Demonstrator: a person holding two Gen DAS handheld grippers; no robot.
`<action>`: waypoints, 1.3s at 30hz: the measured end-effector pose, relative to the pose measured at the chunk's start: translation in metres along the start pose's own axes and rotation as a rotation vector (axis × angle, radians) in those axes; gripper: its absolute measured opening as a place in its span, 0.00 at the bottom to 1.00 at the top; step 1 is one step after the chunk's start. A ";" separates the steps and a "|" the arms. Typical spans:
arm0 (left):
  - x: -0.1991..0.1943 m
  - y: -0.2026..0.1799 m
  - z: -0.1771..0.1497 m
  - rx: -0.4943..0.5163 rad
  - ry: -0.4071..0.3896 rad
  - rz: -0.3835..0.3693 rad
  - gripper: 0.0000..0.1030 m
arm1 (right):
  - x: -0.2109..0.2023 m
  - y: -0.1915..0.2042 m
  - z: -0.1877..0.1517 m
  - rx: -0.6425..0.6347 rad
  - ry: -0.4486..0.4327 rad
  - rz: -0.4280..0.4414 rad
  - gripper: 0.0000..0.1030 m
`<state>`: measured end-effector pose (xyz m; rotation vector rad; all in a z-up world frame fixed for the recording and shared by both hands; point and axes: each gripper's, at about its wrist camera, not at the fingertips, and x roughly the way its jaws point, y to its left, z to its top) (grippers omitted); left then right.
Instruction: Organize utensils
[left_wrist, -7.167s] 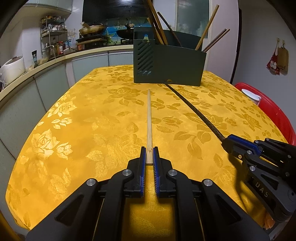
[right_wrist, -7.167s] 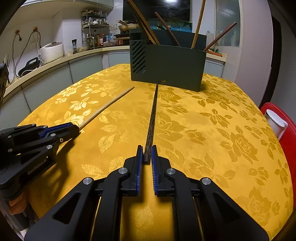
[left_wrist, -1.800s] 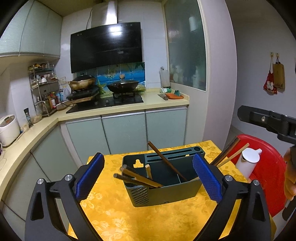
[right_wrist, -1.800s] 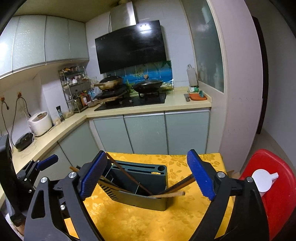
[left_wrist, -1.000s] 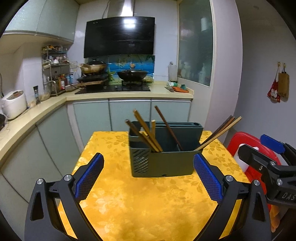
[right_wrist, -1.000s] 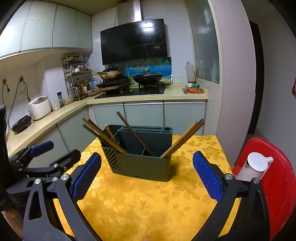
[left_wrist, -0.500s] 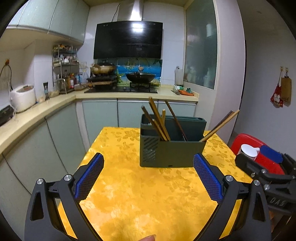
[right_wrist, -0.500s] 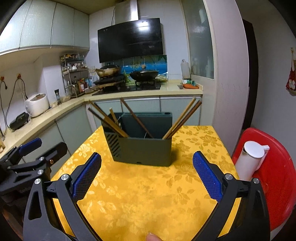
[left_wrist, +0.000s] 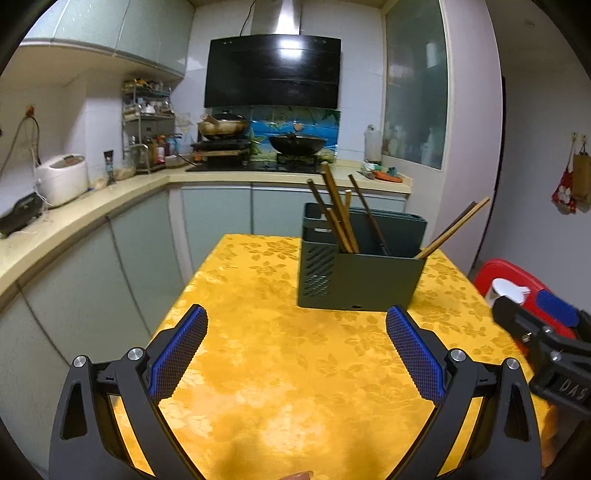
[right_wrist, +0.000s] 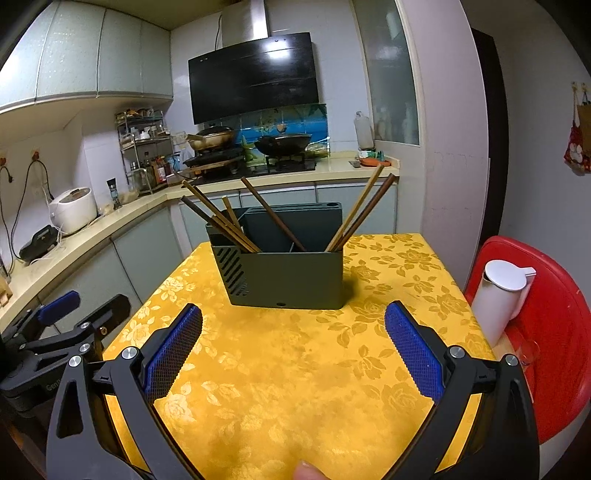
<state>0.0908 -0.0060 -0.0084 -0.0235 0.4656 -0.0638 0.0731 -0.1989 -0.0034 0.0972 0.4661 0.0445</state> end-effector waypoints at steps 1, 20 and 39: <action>-0.001 0.001 -0.002 0.002 0.000 0.008 0.91 | -0.001 -0.001 -0.001 -0.005 -0.002 -0.006 0.94; -0.016 0.014 -0.015 -0.011 0.009 0.015 0.91 | -0.010 -0.007 -0.014 -0.020 -0.007 -0.019 0.94; -0.017 0.013 -0.021 -0.009 0.006 0.018 0.91 | -0.008 0.000 -0.016 -0.028 -0.002 -0.008 0.94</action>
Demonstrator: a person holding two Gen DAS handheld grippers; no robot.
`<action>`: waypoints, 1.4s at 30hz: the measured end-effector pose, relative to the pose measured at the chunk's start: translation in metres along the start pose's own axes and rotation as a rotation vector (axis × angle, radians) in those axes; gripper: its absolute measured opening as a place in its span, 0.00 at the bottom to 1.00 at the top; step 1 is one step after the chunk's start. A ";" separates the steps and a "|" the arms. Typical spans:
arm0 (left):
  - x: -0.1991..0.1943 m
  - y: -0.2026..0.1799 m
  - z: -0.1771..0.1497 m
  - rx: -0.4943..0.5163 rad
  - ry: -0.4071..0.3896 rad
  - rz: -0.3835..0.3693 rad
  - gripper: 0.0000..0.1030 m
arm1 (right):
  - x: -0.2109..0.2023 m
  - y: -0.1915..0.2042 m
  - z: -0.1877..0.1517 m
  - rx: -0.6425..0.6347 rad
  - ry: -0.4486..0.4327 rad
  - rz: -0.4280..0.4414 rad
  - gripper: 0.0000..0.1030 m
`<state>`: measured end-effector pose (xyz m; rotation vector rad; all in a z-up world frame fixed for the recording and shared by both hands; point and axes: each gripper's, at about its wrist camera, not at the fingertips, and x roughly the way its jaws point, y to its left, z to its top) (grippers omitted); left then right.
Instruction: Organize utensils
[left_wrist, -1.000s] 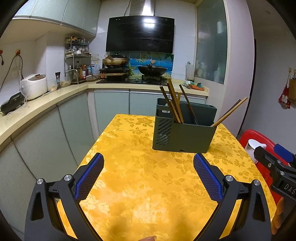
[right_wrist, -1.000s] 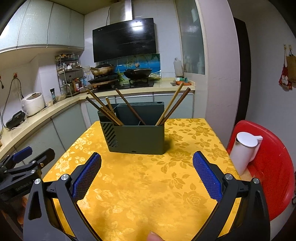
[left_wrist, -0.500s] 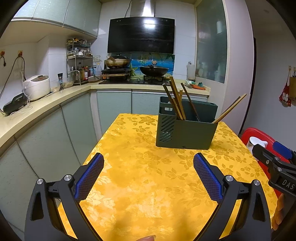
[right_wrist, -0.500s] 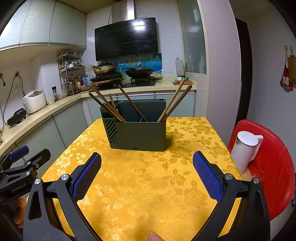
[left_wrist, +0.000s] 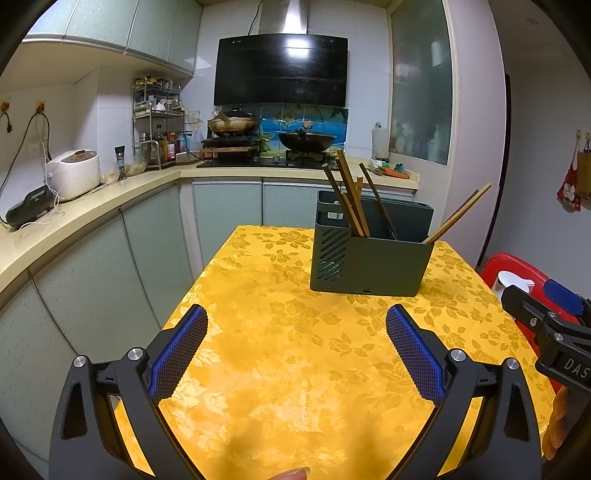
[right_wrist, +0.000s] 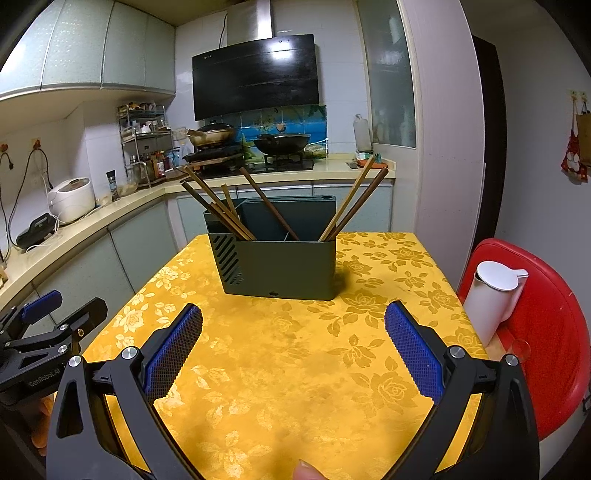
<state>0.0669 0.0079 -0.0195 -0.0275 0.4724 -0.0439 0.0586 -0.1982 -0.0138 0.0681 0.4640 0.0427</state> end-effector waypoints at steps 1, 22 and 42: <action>0.000 0.000 0.000 0.000 0.000 0.000 0.91 | 0.000 0.001 0.000 -0.001 -0.001 0.001 0.94; -0.013 0.001 0.012 -0.009 -0.054 0.006 0.91 | -0.021 0.004 0.012 -0.012 -0.091 0.015 0.94; -0.013 0.001 0.011 -0.009 -0.055 0.009 0.93 | -0.021 0.005 0.013 -0.013 -0.089 0.014 0.94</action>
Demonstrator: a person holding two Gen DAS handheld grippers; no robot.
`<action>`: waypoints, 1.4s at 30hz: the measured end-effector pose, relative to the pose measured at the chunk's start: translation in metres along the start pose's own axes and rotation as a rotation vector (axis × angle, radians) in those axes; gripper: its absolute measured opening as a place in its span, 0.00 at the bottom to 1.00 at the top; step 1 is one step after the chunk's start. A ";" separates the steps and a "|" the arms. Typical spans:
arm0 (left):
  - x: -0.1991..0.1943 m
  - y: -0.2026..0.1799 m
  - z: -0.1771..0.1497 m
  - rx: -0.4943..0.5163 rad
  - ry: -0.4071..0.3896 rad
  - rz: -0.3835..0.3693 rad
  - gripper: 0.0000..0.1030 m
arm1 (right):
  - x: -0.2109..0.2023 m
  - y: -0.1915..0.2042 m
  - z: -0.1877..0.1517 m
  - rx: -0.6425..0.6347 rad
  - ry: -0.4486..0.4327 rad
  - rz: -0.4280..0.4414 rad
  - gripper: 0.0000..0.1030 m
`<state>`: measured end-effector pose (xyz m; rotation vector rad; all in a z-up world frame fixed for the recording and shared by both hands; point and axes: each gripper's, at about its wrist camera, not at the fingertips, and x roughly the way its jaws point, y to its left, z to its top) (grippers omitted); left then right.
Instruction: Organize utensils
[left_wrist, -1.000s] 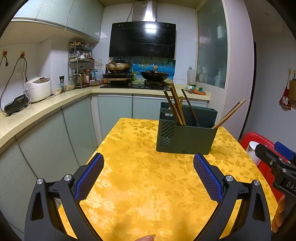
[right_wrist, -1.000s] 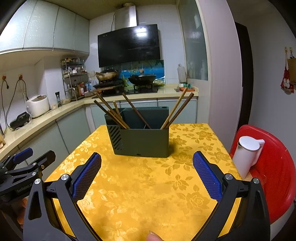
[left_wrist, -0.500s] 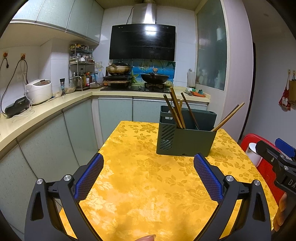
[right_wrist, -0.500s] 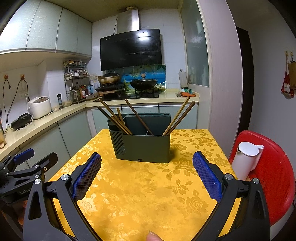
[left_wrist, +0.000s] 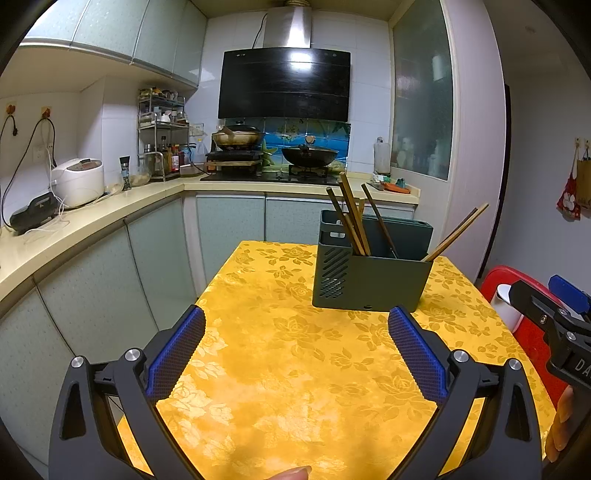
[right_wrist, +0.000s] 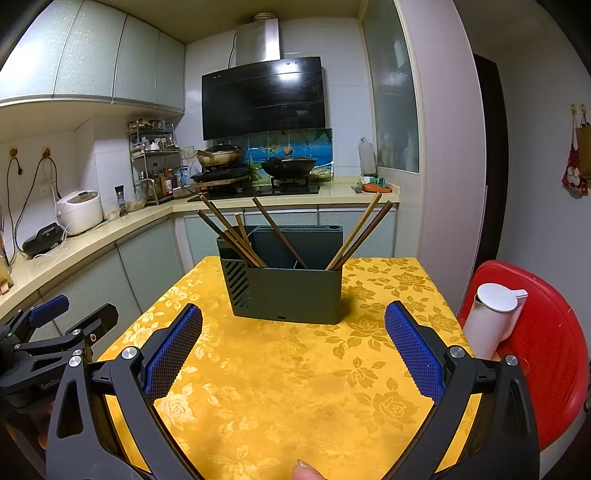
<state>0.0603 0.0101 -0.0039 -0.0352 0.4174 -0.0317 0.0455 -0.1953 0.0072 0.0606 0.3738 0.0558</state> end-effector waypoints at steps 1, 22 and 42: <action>0.000 0.000 0.000 0.000 0.000 -0.001 0.93 | 0.000 0.000 0.000 0.000 -0.001 0.000 0.94; 0.000 -0.001 -0.002 0.004 -0.005 -0.003 0.93 | 0.000 0.001 0.000 -0.001 0.000 0.000 0.94; 0.000 0.003 -0.001 -0.005 -0.011 -0.025 0.93 | 0.005 0.002 -0.008 0.000 0.018 -0.001 0.94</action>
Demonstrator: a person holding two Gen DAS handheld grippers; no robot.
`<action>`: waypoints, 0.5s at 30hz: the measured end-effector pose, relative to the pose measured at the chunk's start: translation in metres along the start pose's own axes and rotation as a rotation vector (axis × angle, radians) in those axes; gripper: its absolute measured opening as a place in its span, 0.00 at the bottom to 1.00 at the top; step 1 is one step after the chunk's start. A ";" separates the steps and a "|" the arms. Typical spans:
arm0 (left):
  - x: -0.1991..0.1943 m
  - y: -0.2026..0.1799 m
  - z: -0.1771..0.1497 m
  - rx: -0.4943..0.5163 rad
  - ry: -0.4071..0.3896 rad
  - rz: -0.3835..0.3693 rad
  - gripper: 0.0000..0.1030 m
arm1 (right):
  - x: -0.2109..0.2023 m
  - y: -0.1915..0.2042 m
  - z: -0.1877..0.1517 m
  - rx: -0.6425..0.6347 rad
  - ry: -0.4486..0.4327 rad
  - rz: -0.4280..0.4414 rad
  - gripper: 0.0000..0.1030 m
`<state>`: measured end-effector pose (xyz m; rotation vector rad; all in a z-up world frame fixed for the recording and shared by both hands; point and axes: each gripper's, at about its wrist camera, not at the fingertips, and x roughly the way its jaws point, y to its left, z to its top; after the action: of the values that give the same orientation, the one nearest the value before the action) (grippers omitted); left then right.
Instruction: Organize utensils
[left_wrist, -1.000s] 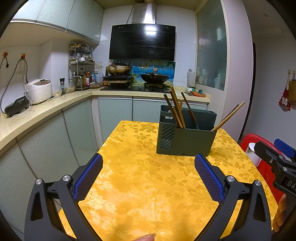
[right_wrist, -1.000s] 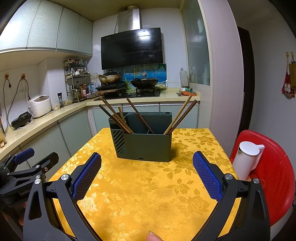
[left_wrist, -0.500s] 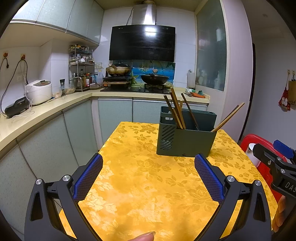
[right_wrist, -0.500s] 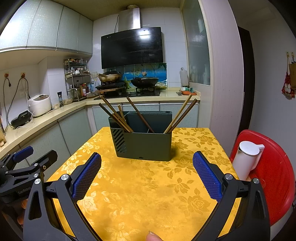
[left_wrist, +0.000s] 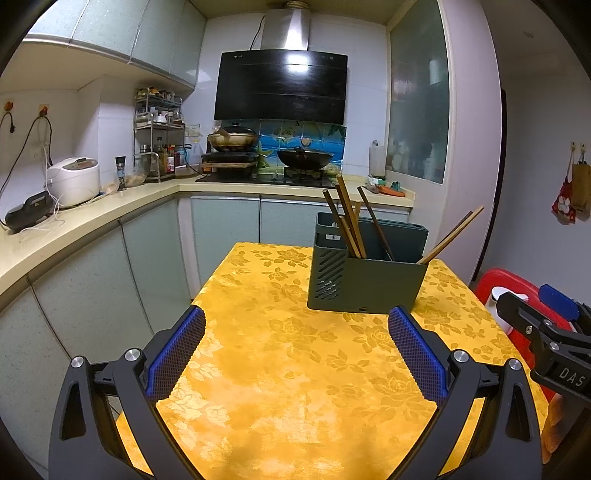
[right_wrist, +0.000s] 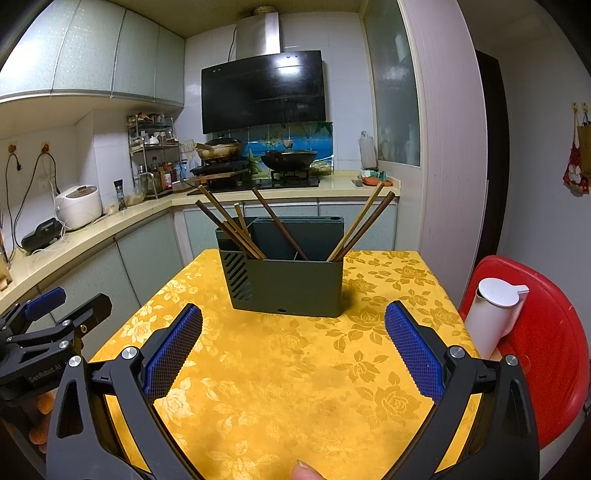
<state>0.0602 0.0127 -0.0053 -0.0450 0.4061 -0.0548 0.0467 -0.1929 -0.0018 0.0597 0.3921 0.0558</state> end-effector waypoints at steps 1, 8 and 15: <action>0.000 0.000 -0.001 0.001 -0.003 0.006 0.93 | 0.001 0.000 -0.001 0.002 0.003 0.000 0.94; 0.001 -0.003 -0.005 0.010 -0.002 -0.002 0.93 | 0.005 -0.004 -0.007 0.011 0.025 -0.003 0.94; 0.005 -0.009 -0.012 0.050 0.019 0.026 0.93 | 0.006 -0.003 -0.010 0.009 0.042 0.001 0.94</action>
<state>0.0603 0.0035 -0.0176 0.0099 0.4237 -0.0397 0.0480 -0.1952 -0.0137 0.0675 0.4345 0.0565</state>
